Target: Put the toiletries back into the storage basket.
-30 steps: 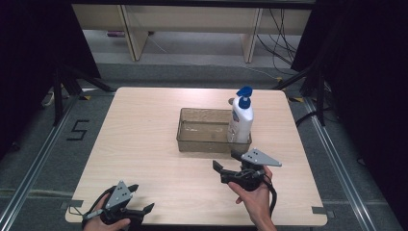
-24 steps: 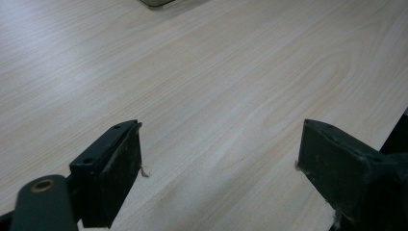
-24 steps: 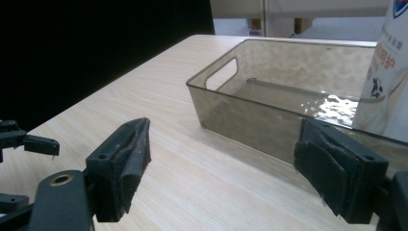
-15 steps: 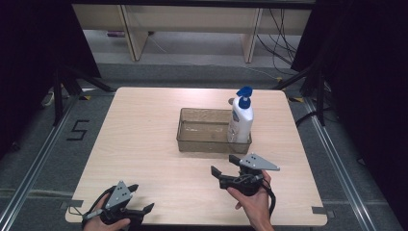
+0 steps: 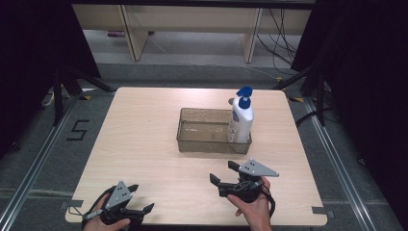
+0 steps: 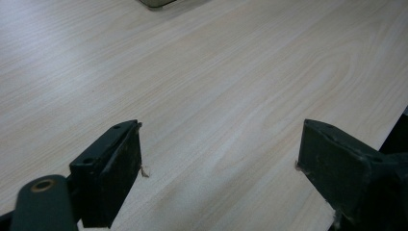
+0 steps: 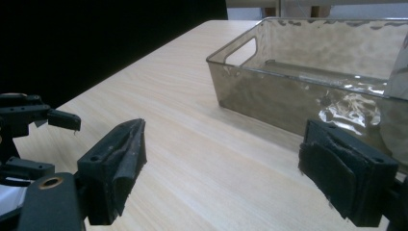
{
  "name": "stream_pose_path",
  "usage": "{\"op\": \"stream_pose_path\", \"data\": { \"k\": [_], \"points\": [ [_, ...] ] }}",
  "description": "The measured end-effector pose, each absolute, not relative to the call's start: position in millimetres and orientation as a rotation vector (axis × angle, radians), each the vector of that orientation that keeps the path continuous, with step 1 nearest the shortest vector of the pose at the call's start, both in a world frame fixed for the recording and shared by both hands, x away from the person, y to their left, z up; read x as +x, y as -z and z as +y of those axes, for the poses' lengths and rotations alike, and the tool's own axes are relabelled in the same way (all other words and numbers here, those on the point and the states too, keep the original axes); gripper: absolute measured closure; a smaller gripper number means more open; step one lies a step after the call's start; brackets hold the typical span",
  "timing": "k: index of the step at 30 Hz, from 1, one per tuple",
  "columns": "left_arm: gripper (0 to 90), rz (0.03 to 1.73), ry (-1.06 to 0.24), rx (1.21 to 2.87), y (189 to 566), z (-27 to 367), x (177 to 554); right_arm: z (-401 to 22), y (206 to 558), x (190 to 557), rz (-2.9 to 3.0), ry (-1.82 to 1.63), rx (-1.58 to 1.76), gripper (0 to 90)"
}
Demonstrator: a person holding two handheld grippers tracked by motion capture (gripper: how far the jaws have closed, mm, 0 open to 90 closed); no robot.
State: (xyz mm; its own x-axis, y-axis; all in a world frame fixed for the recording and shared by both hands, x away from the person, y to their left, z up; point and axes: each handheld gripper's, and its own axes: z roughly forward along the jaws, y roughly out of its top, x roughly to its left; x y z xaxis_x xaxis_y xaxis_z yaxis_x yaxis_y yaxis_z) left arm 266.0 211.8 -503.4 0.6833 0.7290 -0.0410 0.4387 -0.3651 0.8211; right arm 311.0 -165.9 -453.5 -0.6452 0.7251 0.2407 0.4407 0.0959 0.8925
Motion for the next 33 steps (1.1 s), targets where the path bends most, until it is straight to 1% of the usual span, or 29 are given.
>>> {"op": "stream_pose_path", "data": {
  "k": [24, 33],
  "points": [
    [14.8, 0.893, -0.422, 2.026, 502.7, 212.6, 266.0, -168.4, 467.7, 294.7, 2.168, -1.523, 1.094, 15.3],
    [14.8, 0.896, -0.421, 2.024, 503.0, 212.6, 266.0, -172.7, 471.2, 290.0, 2.191, -1.51, 1.126, 15.3]
  ]
}}
